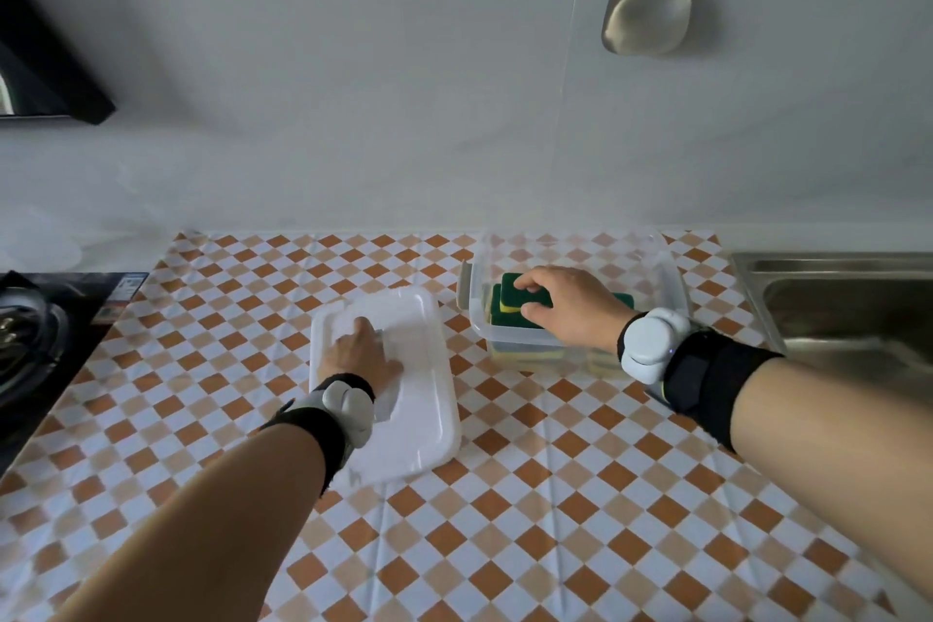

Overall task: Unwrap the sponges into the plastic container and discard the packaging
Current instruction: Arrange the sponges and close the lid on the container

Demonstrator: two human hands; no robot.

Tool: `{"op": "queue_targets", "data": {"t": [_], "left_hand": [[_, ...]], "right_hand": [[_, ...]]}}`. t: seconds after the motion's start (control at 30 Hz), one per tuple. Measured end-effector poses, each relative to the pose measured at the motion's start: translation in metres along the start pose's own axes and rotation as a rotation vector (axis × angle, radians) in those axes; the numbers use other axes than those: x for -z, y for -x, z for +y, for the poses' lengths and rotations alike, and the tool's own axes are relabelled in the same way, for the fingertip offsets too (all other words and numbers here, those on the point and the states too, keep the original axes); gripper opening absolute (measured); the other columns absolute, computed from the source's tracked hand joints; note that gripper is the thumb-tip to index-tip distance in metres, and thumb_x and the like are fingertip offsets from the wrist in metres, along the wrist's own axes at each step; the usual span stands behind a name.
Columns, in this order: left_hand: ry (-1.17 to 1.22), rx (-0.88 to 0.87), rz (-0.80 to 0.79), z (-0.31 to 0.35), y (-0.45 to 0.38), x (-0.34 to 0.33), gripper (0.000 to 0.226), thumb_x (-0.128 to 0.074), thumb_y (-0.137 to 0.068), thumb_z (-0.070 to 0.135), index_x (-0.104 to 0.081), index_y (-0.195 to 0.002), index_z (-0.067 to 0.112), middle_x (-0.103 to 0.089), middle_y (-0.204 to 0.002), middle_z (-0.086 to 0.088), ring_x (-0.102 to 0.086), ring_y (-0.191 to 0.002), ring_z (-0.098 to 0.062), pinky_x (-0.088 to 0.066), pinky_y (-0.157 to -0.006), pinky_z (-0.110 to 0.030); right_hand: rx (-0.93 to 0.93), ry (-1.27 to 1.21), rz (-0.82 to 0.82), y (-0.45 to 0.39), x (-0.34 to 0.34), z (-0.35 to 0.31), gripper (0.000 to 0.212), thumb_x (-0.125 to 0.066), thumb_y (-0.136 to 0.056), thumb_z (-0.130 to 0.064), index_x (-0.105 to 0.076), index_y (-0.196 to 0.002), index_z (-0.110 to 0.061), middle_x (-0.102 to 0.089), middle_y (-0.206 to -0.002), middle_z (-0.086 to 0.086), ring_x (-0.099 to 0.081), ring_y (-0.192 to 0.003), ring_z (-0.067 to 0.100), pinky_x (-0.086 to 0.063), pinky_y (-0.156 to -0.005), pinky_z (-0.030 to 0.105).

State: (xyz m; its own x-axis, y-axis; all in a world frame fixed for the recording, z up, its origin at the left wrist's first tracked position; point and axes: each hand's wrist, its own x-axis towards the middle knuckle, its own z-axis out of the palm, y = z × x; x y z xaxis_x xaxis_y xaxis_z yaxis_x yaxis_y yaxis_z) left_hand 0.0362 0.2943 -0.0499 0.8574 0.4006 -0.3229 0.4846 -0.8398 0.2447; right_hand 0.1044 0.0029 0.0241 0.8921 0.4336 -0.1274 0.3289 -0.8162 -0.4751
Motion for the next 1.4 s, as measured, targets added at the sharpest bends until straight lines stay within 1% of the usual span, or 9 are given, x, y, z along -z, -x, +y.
{"op": "queue_targets", "data": {"t": [0.13, 0.23, 0.4, 0.57, 0.67, 0.8, 1.03, 1.2, 1.4], "left_hand": [[-0.035, -0.035, 0.110, 0.011, -0.016, 0.043, 0.047, -0.071, -0.087, 0.035, -0.049, -0.123, 0.015, -0.066, -0.111, -0.010, -0.060, -0.093, -0.033, -0.048, -0.074, -0.038], [-0.041, -0.077, 0.217, 0.028, -0.025, 0.080, 0.039, -0.070, -0.087, 0.029, -0.055, -0.119, 0.012, -0.067, -0.114, -0.014, -0.065, -0.103, -0.039, -0.052, -0.078, -0.041], [-0.020, -0.208, 0.313, 0.079, -0.028, 0.123, 0.029, -0.067, -0.086, 0.021, -0.062, -0.113, 0.015, -0.069, -0.111, -0.013, -0.066, -0.102, -0.039, -0.044, -0.074, -0.038], [-0.038, -0.422, 0.269, 0.147, -0.013, 0.117, 0.029, -0.065, -0.087, 0.019, -0.064, -0.116, 0.017, -0.069, -0.114, -0.011, -0.065, -0.105, -0.038, -0.047, -0.081, -0.038], [-0.092, -0.567, 0.204, 0.184, -0.001, 0.100, 0.032, -0.067, -0.090, 0.019, -0.064, -0.122, 0.021, -0.068, -0.117, -0.006, -0.065, -0.108, -0.034, -0.048, -0.084, -0.036], [-0.190, -0.692, 0.148, 0.222, 0.014, 0.078, 0.036, -0.060, -0.096, 0.016, -0.063, -0.131, 0.024, -0.067, -0.124, -0.005, -0.064, -0.115, -0.032, -0.049, -0.092, -0.036], [-0.291, -0.786, 0.061, 0.251, 0.026, 0.054, 0.042, -0.052, -0.098, 0.007, -0.062, -0.134, 0.025, -0.066, -0.132, -0.005, -0.061, -0.124, -0.030, -0.049, -0.102, -0.039], [-0.273, -0.792, 0.029, 0.259, 0.027, 0.044, 0.041, -0.051, -0.099, 0.007, -0.062, -0.135, 0.024, -0.066, -0.133, -0.005, -0.060, -0.125, -0.029, -0.045, -0.100, -0.035], [-0.222, -0.788, 0.022, 0.258, 0.031, 0.038, 0.040, -0.053, -0.099, 0.010, -0.065, -0.134, 0.027, -0.066, -0.132, -0.002, -0.058, -0.126, -0.026, -0.041, -0.099, -0.030]], "right_hand": [[0.018, -0.008, 0.012, 0.002, 0.013, -0.003, 0.040, -0.059, -0.095, -0.029, -0.059, -0.134, -0.020, -0.065, -0.128, 0.000, -0.060, -0.117, 0.019, -0.049, -0.098, 0.034], [0.022, -0.015, 0.040, 0.002, 0.028, -0.003, 0.039, -0.059, -0.096, -0.029, -0.059, -0.133, -0.019, -0.064, -0.131, -0.002, -0.060, -0.118, 0.017, -0.049, -0.098, 0.031], [0.009, -0.020, 0.107, 0.006, 0.058, 0.005, 0.040, -0.056, -0.097, -0.035, -0.058, -0.134, -0.020, -0.062, -0.134, -0.003, -0.059, -0.122, 0.018, -0.047, -0.102, 0.032], [-0.074, -0.043, 0.212, 0.016, 0.083, 0.028, 0.047, -0.059, -0.096, -0.032, -0.050, -0.141, -0.021, -0.058, -0.137, 0.001, -0.057, -0.123, 0.022, -0.045, -0.100, 0.033], [-0.157, -0.088, 0.303, 0.030, 0.097, 0.051, 0.055, -0.061, -0.094, -0.029, -0.043, -0.144, -0.019, -0.054, -0.141, 0.007, -0.053, -0.126, 0.026, -0.045, -0.103, 0.040], [-0.240, -0.118, 0.338, 0.047, 0.107, 0.079, 0.055, -0.058, -0.092, -0.026, -0.043, -0.144, -0.018, -0.054, -0.142, 0.008, -0.053, -0.127, 0.026, -0.045, -0.104, 0.041], [-0.292, -0.138, 0.322, 0.054, 0.101, 0.103, 0.050, -0.060, -0.092, -0.028, -0.049, -0.139, -0.017, -0.059, -0.137, 0.006, -0.057, -0.121, 0.024, -0.044, -0.097, 0.033], [-0.277, -0.129, 0.263, 0.049, 0.091, 0.115, 0.051, -0.058, -0.093, -0.027, -0.049, -0.142, -0.018, -0.057, -0.141, 0.000, -0.055, -0.127, 0.019, -0.041, -0.095, 0.027], [-0.309, -0.184, 0.231, 0.037, 0.075, 0.129, 0.049, -0.059, -0.092, -0.027, -0.051, -0.139, -0.019, -0.059, -0.137, 0.001, -0.059, -0.120, 0.021, -0.049, -0.096, 0.033]]}}
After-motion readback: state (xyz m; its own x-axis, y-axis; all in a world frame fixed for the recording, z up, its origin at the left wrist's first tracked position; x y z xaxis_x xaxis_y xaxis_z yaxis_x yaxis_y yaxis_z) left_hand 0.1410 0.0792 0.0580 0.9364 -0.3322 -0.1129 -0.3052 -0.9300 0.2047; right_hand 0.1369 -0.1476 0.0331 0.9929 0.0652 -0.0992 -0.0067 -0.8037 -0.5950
